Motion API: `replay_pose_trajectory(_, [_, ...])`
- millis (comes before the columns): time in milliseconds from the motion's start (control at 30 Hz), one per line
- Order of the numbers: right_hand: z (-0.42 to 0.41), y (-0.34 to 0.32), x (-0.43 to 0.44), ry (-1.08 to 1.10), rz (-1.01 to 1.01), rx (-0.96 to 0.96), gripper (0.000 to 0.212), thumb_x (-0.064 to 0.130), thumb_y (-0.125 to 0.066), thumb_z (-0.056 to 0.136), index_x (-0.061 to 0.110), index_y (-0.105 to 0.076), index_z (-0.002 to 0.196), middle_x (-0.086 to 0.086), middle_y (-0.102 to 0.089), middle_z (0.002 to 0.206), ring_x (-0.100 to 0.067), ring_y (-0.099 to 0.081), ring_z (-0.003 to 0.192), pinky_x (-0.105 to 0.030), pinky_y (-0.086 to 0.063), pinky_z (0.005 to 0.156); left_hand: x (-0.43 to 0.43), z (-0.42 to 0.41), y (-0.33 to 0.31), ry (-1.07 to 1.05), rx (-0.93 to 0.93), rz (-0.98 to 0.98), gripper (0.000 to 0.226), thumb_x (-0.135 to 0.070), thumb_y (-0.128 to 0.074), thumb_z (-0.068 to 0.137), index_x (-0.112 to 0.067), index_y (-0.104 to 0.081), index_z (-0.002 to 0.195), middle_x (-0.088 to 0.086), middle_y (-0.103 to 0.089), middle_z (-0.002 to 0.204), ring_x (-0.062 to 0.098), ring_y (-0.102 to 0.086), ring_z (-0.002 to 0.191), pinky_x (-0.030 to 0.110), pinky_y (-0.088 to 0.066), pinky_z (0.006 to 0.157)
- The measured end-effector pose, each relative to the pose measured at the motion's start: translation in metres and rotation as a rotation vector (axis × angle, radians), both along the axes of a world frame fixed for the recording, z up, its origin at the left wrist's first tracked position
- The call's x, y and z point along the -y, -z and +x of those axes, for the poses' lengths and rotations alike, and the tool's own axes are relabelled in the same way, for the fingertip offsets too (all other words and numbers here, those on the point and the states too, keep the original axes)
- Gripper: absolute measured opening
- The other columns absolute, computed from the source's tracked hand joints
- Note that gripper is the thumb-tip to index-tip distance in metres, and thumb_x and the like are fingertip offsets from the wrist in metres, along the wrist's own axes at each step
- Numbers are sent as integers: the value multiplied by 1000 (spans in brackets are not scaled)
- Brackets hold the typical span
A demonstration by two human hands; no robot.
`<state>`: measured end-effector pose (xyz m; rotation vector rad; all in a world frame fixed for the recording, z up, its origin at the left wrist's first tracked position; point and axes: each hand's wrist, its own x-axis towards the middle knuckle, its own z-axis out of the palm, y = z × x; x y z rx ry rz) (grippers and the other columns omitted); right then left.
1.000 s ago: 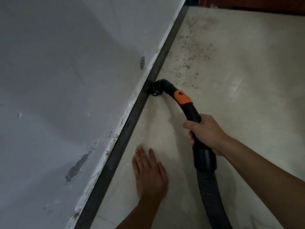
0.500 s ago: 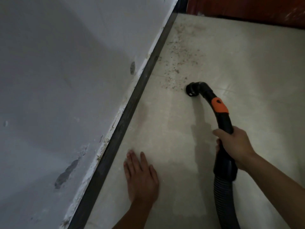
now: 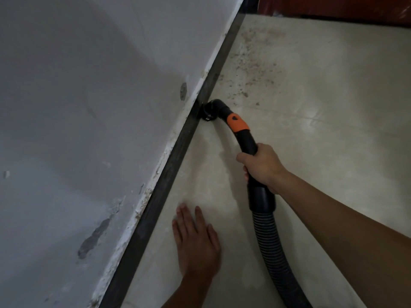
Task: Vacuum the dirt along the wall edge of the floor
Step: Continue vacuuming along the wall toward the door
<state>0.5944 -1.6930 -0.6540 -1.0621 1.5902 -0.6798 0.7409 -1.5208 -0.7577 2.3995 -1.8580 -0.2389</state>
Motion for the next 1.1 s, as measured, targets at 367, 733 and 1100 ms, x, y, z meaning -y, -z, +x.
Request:
replay_pose_trajectory(367, [-106, 6, -20, 388, -21, -108, 16, 17, -70, 86, 5, -62, 93, -10, -58, 62, -18, -53, 38, -28, -47, 43, 0, 0, -2, -10, -19, -2, 60, -33, -30, 91, -2, -49, 139, 30, -33, 149, 42, -30, 141, 51, -18, 114])
replay_pose_trajectory(733, [-14, 13, 25, 193, -22, 9, 13, 17, -68, 86, 11, -56, 82, -11, -58, 61, -20, -52, 39, -28, -47, 43, 0, 0, -1, -4, -3, 10, 60, -35, -30, 93, -5, -45, 143, 27, -25, 154, 38, -22, 144, 49, -14, 115])
replay_pose_trajectory(1100, [10, -9, 84, 140, 60, 86, 16, 13, -67, 88, 5, -53, 86, -9, -52, 58, -15, -47, 31, -24, -47, 37, 0, 2, 3, 10, -31, 6, 59, -34, -32, 93, -5, -45, 142, 28, -26, 153, 40, -25, 143, 50, -16, 114])
